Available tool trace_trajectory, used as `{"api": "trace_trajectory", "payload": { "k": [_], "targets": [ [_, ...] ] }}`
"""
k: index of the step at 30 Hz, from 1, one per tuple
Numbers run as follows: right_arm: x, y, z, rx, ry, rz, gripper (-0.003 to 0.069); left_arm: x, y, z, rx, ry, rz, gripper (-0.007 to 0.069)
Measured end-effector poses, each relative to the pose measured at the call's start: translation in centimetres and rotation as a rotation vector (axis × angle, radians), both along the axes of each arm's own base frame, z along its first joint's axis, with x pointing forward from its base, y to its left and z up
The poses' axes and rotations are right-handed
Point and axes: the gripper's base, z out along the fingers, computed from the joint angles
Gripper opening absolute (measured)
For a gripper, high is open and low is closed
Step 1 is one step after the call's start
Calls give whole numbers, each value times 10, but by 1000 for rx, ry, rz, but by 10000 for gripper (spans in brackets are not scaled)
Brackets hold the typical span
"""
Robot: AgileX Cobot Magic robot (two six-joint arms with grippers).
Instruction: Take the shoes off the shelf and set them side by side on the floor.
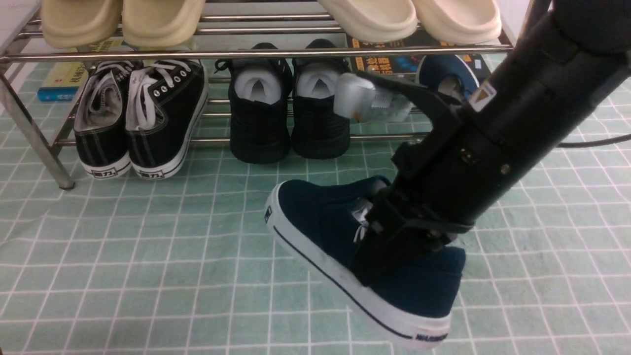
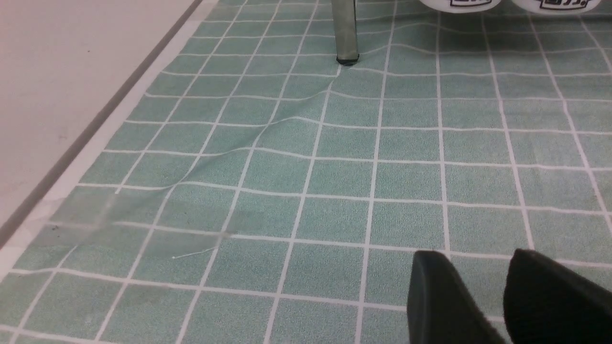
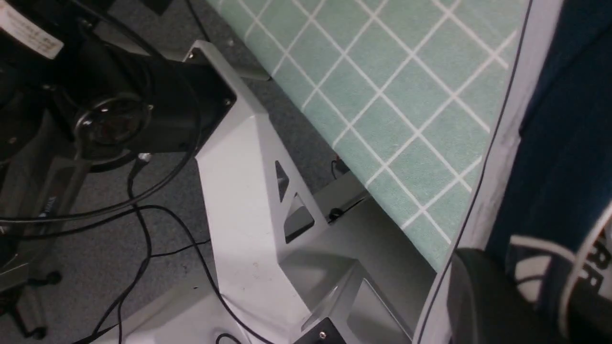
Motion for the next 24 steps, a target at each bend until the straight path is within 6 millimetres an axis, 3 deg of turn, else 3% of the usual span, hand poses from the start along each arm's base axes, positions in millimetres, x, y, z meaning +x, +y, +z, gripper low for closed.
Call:
{"api": "trace_trajectory", "payload": {
  "k": [4, 9, 13, 17, 24],
  "targets": [
    [19, 6, -18, -90, -20, -4, 34, 0, 0, 0, 0, 0, 0, 242],
    [37, 14, -20, -222, -95, -81, 34, 0, 0, 0, 0, 0, 0, 242],
    [36, 26, -24, -302, -128, -112, 33, 0, 0, 0, 0, 0, 0, 242],
    [32, 44, -42, -390, -106, -148, 33, 0, 0, 0, 0, 0, 0, 242],
    [45, 60, -65, -382, -108, -238, 33, 0, 0, 0, 0, 0, 0, 242]
  ]
}}
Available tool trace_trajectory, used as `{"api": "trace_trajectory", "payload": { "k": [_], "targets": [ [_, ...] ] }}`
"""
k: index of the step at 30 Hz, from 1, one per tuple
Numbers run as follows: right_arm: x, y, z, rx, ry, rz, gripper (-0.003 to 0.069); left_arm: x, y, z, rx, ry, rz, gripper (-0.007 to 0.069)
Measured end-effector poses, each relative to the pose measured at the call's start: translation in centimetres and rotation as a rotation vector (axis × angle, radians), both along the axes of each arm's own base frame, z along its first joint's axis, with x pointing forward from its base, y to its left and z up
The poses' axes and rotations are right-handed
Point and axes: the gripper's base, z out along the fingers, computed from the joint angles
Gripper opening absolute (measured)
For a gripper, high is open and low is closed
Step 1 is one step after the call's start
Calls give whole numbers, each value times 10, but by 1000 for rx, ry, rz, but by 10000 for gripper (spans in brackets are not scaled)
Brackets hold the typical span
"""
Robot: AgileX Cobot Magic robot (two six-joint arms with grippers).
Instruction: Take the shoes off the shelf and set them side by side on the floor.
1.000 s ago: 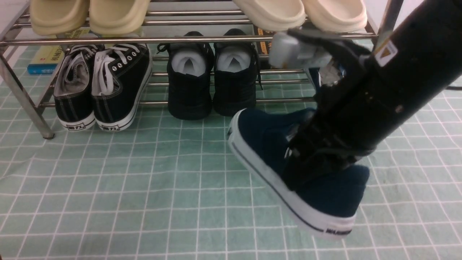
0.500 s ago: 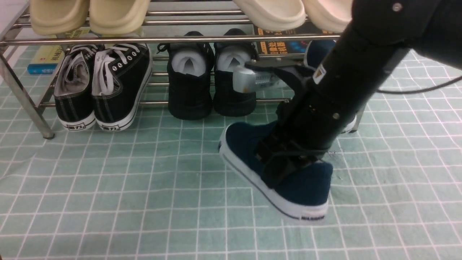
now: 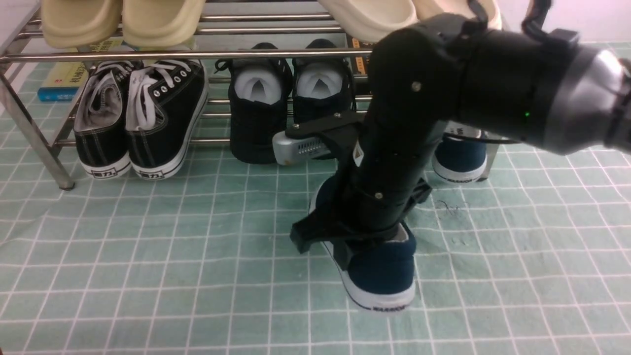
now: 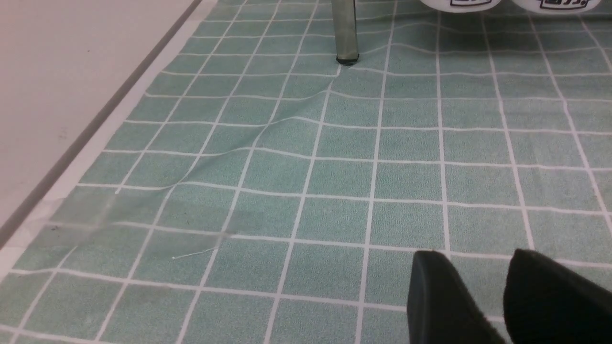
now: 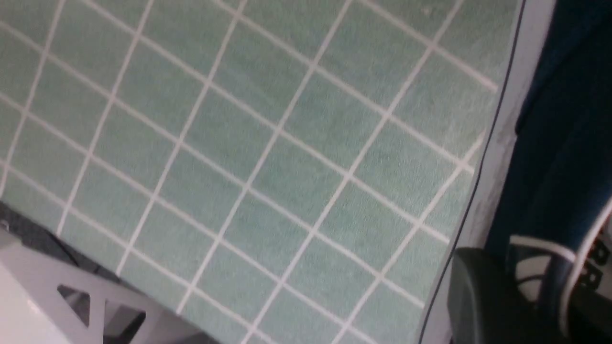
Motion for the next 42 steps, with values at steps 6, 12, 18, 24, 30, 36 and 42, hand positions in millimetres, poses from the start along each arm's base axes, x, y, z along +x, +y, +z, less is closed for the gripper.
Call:
{"api": "trace_trajectory", "payload": {
  "k": [6, 12, 18, 24, 30, 36, 42],
  "targets": [
    [8, 9, -11, 37, -18, -36, 33, 0, 0, 0, 0, 0, 0, 242],
    [12, 16, -21, 65, -6, -51, 34, 0, 0, 0, 0, 0, 0, 242],
    [18, 23, -32, 92, -16, -68, 34, 0, 0, 0, 0, 0, 0, 242],
    [21, 34, -48, 139, 36, -124, 44, 0, 0, 0, 0, 0, 0, 242],
    [22, 41, -64, 164, 126, -184, 127, 0, 0, 0, 0, 0, 0, 242],
    [15, 40, -57, 151, 198, -167, 293, 0, 0, 0, 0, 0, 0, 242],
    [19, 35, -10, 144, 183, -1, 416, 0, 0, 0, 0, 0, 0, 242]
  ]
}}
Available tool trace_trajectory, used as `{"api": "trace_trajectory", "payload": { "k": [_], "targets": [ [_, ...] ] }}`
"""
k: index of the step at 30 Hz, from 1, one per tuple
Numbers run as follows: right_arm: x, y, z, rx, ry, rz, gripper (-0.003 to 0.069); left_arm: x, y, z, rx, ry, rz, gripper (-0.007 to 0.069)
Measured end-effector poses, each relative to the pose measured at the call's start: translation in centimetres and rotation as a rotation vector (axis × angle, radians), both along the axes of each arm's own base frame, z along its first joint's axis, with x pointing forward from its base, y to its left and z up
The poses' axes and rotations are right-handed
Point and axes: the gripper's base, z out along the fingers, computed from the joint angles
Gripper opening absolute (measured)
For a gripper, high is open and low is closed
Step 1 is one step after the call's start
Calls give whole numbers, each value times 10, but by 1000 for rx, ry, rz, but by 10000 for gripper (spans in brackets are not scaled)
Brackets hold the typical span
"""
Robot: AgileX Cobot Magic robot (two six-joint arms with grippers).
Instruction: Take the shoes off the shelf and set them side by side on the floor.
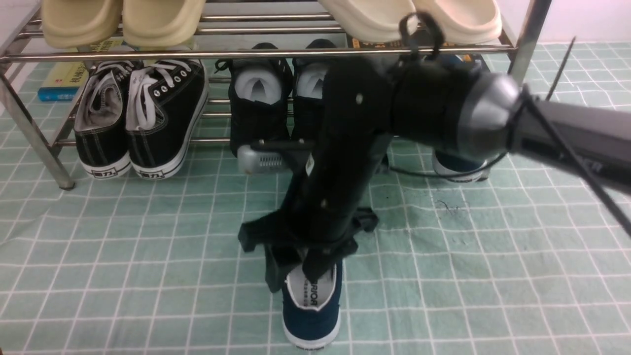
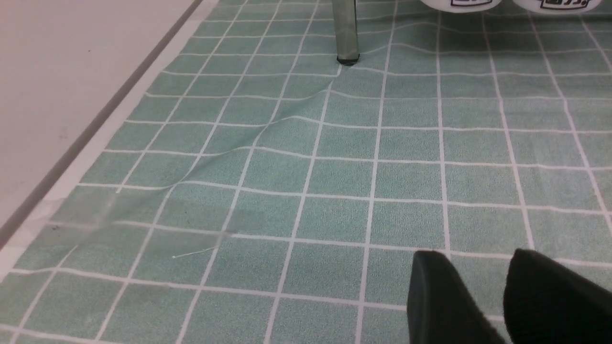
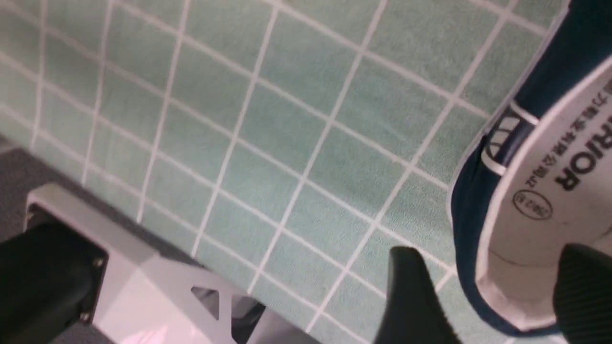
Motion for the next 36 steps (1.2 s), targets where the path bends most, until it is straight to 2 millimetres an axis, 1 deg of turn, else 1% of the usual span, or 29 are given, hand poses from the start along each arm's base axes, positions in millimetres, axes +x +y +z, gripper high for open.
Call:
{"api": "trace_trajectory", "payload": {
  "k": [4, 6, 7, 8, 9, 10, 11, 14, 15, 16, 18, 20, 23, 24, 26, 27, 29, 30, 31, 33, 35, 36],
  "targets": [
    [14, -5, 36, 71, -135, 46, 412, 0, 0, 0, 0, 0, 0, 242],
    [20, -9, 51, 97, -186, 45, 391, 0, 0, 0, 0, 0, 0, 242],
    [23, -14, 63, 113, -220, 39, 356, 0, 0, 0, 0, 0, 0, 242],
    [23, -14, 64, 114, -222, 38, 351, 0, 0, 0, 0, 0, 0, 242],
    [24, -22, 73, 112, -251, 35, 299, 0, 0, 0, 0, 0, 0, 242],
    [24, -23, 74, 108, -258, 36, 291, 0, 0, 0, 0, 0, 0, 242],
    [23, -32, 84, 100, -298, 44, 228, 0, 0, 0, 0, 0, 0, 242],
    [20, -53, 104, 53, -393, 39, 120, 0, 0, 0, 0, 0, 0, 242],
    [18, -62, 110, 30, -426, 30, 87, 0, 0, 0, 0, 0, 0, 242],
    [18, -68, 112, 6, -446, 24, 69, 0, 0, 0, 0, 0, 0, 242],
    [10, -86, 121, -46, -488, -4, 15, 0, 0, 0, 0, 0, 0, 242],
    [3, -98, 123, -101, -507, -31, -8, 0, 0, 0, 0, 0, 0, 242],
    [-1, -110, 114, -186, -508, -69, -15, 0, 0, 0, 0, 0, 0, 242],
    [-1, -111, 111, -196, -504, -70, -15, 0, 0, 0, 0, 0, 0, 242],
    [6, -116, 96, -296, -504, -97, -15, 0, 0, 0, 0, 0, 0, 242],
    [8, -116, 94, -307, -504, -103, -15, 0, 0, 0, 0, 0, 0, 242],
    [16, -116, 85, -342, -496, -124, -15, 0, 0, 0, 0, 0, 0, 242],
    [26, -116, 75, -364, -476, -145, -15, 0, 0, 0, 0, 0, 0, 242],
    [28, -116, 72, -368, -471, -145, -15, 0, 0, 0, 0, 0, 0, 242],
    [46, -117, 60, -379, -453, -184, -10, 0, 0, 0, 0, 0, 0, 242],
    [62, -118, 53, -373, -462, -216, -1, 0, 0, 0, 0, 0, 0, 242],
    [65, -118, 52, -371, -468, -222, 2, 0, 0, 0, 0, 0, 0, 242]
  ]
}}
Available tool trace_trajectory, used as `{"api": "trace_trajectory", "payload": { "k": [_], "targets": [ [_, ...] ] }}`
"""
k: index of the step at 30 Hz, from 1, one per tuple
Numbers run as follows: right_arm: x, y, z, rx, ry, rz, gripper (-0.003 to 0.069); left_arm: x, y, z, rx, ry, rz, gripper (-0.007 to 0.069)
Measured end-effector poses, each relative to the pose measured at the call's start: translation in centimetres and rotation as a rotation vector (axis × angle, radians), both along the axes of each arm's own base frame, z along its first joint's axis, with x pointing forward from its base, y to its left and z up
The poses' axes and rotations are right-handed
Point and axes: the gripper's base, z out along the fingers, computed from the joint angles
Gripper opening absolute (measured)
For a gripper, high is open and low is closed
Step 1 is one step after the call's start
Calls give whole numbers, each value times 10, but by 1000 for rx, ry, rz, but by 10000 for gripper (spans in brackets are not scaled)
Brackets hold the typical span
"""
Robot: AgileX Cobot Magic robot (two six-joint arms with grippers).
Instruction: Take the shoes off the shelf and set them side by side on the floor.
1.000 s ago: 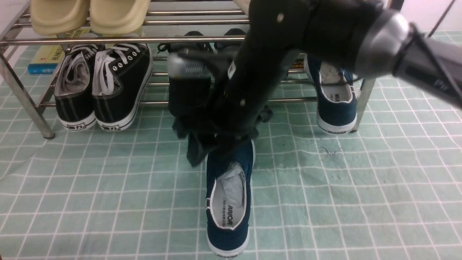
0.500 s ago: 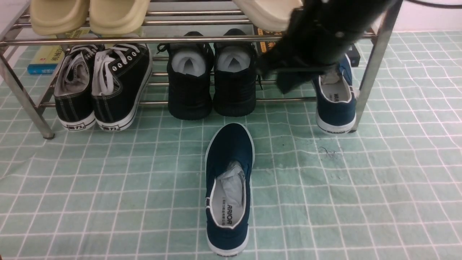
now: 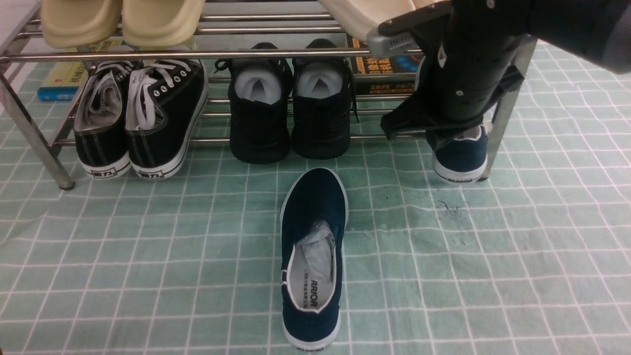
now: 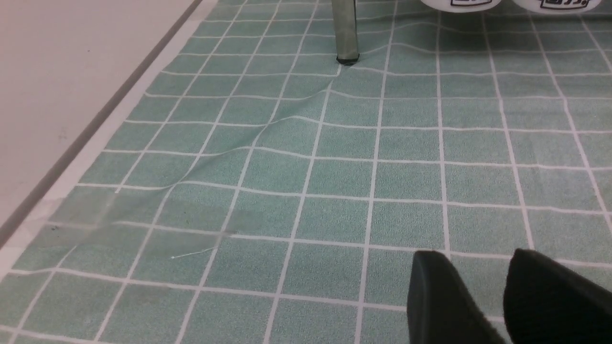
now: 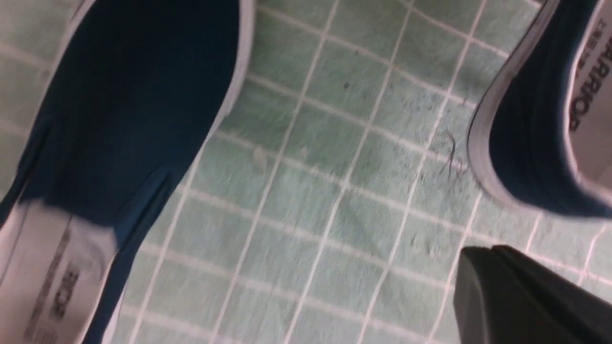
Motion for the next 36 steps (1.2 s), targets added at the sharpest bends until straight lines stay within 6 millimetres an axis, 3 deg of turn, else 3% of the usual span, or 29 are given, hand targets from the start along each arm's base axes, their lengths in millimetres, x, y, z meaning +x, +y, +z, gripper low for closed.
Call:
{"api": "trace_trajectory", "payload": {
  "k": [7, 13, 18, 27, 32, 34, 36],
  "targets": [
    [42, -11, -12, 29, -51, -69, 155, 0, 0, 0, 0, 0, 0, 242],
    [67, -24, -36, 1, -67, -107, 307, 0, 0, 0, 0, 0, 0, 242],
    [77, -23, -48, -2, -103, -99, 329, 0, 0, 0, 0, 0, 0, 242],
    [89, -20, -67, -24, -138, -100, 318, 0, 0, 0, 0, 0, 0, 242],
    [90, -20, -68, -27, -136, -117, 171, 0, 0, 0, 0, 0, 0, 242],
    [89, -22, -68, -39, -113, -129, 54, 0, 0, 0, 0, 0, 0, 242],
    [87, -23, -67, -44, -95, -138, 27, 0, 0, 0, 0, 0, 0, 242]
  ]
}}
